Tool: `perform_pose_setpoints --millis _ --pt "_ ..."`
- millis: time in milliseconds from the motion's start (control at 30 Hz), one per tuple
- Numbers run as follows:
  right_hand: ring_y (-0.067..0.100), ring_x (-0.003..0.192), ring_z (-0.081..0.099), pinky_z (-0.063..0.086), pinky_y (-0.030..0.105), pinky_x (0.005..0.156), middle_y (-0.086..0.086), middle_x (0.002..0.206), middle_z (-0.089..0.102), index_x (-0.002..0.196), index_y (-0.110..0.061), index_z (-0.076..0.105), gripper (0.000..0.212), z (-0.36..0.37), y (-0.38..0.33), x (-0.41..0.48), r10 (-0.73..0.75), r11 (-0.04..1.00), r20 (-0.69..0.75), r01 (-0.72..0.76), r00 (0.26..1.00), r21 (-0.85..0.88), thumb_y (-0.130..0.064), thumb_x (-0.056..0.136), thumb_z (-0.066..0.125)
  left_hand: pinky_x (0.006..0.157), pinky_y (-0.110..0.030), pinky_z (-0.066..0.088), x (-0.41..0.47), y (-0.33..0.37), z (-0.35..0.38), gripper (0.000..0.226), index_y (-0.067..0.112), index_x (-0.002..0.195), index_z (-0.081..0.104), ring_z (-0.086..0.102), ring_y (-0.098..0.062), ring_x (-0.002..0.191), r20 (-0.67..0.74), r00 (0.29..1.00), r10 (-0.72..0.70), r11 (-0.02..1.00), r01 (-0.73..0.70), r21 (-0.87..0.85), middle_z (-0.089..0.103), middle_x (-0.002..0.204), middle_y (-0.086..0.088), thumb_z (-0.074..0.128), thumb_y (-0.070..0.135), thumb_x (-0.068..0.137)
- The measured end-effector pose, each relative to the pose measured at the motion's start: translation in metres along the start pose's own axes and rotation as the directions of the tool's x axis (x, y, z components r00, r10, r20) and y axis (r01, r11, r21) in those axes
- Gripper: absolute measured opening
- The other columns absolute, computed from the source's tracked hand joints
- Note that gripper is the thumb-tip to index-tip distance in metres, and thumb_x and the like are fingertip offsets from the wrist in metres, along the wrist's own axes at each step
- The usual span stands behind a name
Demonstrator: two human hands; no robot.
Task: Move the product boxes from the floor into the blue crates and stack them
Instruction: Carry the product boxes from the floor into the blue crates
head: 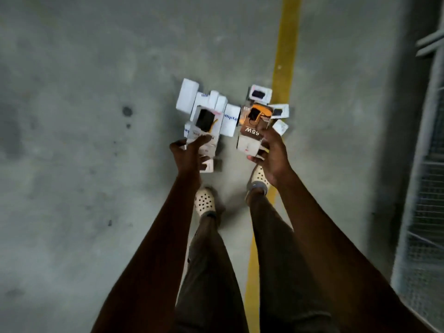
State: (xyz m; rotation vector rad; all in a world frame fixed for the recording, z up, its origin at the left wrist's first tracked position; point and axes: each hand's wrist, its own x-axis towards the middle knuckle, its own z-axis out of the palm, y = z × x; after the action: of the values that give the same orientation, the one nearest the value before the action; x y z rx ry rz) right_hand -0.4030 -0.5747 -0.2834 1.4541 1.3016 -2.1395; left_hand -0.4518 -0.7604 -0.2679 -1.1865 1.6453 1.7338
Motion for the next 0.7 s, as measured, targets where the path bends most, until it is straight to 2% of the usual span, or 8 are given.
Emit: perform_pose_setpoints --millis 100,167,233,333,433,533,600,700 --pt "0.023 0.089 0.068 0.052 0.035 0.074 -0.002 0.097 0.074 0.115 -0.029 0.066 0.030 0.005 -0.039 -0.084 -0.088 0.995 0.055 0.085 0.995 0.041 -0.046 0.090 0.067 0.060 -0.035 0.055 -0.066 0.036 -0.018 0.093 -0.014 0.128 0.046 0.064 -0.021 0.061 0.078 0.994 0.081 0.996 -0.077 -0.054 0.061 0.089 -0.015 0.091 0.021 0.055" --pt "0.022 0.088 0.068 0.052 0.035 0.075 -0.001 0.097 0.073 0.112 -0.029 0.065 0.023 0.005 -0.055 -0.134 -0.146 0.988 0.057 0.142 0.988 0.061 -0.044 0.094 0.064 0.059 -0.035 0.059 -0.109 0.052 -0.031 0.085 -0.018 0.121 0.050 0.066 -0.026 0.069 0.132 0.982 0.133 0.989 -0.123 -0.081 0.059 0.090 -0.018 0.092 0.016 0.057" --pt "0.021 0.086 0.068 0.051 0.034 0.073 0.000 0.096 0.072 0.108 -0.029 0.064 0.018 0.006 -0.065 -0.184 -0.188 0.979 0.050 0.183 0.981 0.093 -0.042 0.096 0.063 0.062 -0.039 0.061 -0.152 0.067 -0.044 0.067 -0.006 0.110 0.051 0.067 -0.028 0.073 0.160 0.972 0.175 0.982 -0.160 -0.100 0.061 0.091 -0.018 0.092 0.013 0.062" --pt "0.021 0.084 0.067 0.049 0.034 0.072 0.001 0.091 0.073 0.102 -0.030 0.066 0.012 -0.001 -0.062 -0.245 -0.242 0.958 0.017 0.236 0.970 0.165 -0.039 0.099 0.059 0.065 -0.038 0.062 -0.202 0.076 -0.053 0.054 0.011 0.104 0.044 0.069 -0.022 0.073 0.219 0.948 0.232 0.970 -0.208 -0.127 0.063 0.100 -0.013 0.087 0.001 0.073" --pt "0.021 0.085 0.069 0.051 0.034 0.071 0.000 0.090 0.076 0.113 -0.026 0.067 0.025 -0.014 -0.048 -0.287 -0.291 0.933 -0.028 0.290 0.956 0.211 -0.044 0.097 0.062 0.062 -0.033 0.062 -0.241 0.077 -0.050 0.051 0.009 0.110 0.045 0.069 -0.013 0.068 0.329 0.904 0.275 0.961 -0.250 -0.117 0.062 0.097 -0.008 0.083 -0.001 0.078" --pt "0.022 0.088 0.069 0.052 0.034 0.070 0.003 0.098 0.076 0.127 -0.021 0.066 0.043 -0.041 -0.031 -0.317 -0.315 0.900 -0.116 0.335 0.942 0.278 -0.048 0.093 0.065 0.073 -0.040 0.063 -0.276 0.065 -0.036 0.051 0.016 0.101 0.040 0.069 -0.017 0.071 0.440 0.858 0.265 0.962 -0.268 -0.058 0.067 0.094 -0.010 0.084 0.004 0.079" --pt "0.023 0.089 0.069 0.053 0.032 0.068 0.007 0.105 0.073 0.133 -0.019 0.063 0.052 -0.065 -0.021 -0.333 -0.317 0.869 -0.181 0.362 0.931 0.338 -0.049 0.091 0.067 0.073 -0.040 0.063 -0.297 0.051 -0.018 0.048 0.016 0.099 0.043 0.070 -0.018 0.069 0.517 0.818 0.251 0.956 -0.294 0.002 0.069 0.093 -0.012 0.085 0.005 0.078" --pt "0.023 0.092 0.068 0.055 0.031 0.067 0.010 0.111 0.072 0.136 -0.018 0.060 0.050 -0.111 -0.010 -0.356 -0.316 0.806 -0.293 0.419 0.902 0.419 -0.048 0.095 0.063 0.068 -0.039 0.061 -0.334 0.025 0.016 0.037 0.015 0.089 0.049 0.070 -0.022 0.066 0.643 0.738 0.207 0.937 -0.338 0.086 0.074 0.078 -0.006 0.084 0.006 0.080"
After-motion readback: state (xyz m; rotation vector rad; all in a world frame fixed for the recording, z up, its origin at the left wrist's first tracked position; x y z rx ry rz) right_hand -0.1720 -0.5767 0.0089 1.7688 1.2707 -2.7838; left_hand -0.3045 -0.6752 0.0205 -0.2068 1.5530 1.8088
